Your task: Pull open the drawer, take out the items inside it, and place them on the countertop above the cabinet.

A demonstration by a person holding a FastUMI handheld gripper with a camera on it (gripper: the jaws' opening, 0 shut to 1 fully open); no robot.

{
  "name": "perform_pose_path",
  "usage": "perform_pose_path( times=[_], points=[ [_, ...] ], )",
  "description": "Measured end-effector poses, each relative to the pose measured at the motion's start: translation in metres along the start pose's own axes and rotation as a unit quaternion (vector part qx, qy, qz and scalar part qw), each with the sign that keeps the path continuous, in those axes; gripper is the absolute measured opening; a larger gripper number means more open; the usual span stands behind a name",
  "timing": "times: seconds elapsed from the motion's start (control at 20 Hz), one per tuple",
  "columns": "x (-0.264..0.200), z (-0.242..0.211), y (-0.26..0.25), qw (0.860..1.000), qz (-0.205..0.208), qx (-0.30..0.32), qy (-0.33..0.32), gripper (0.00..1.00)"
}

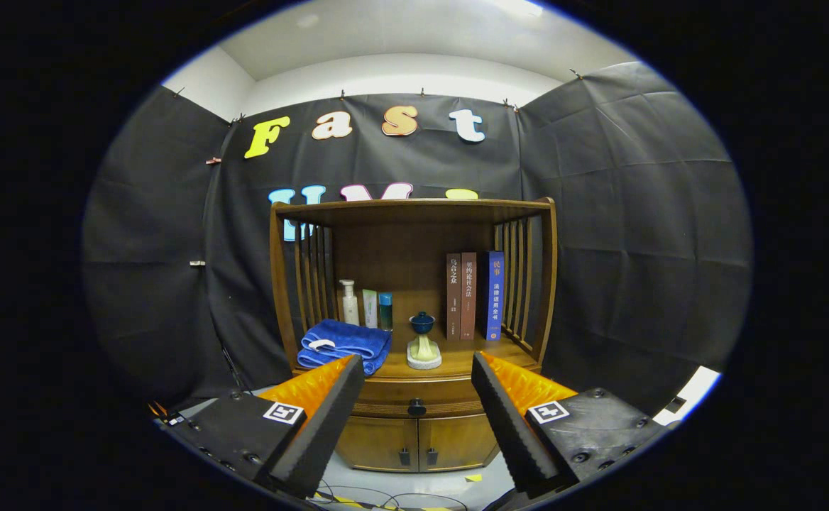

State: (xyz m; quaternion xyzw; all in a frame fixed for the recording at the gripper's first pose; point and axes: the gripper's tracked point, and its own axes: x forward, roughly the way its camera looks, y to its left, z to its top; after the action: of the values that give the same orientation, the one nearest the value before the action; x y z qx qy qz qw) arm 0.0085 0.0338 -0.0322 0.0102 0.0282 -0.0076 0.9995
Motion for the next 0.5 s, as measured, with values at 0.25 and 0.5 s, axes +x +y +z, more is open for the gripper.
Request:
perform_pose_path(
  times=[0.25,0.5],
  points=[
    [-0.0022,-0.0004,-0.0001,1.0,0.0,0.005,-0.001,0.99],
    [-0.0009,-0.0029,0.0034,1.0,0.005,0.009,-0.001,0.99]
  ],
)
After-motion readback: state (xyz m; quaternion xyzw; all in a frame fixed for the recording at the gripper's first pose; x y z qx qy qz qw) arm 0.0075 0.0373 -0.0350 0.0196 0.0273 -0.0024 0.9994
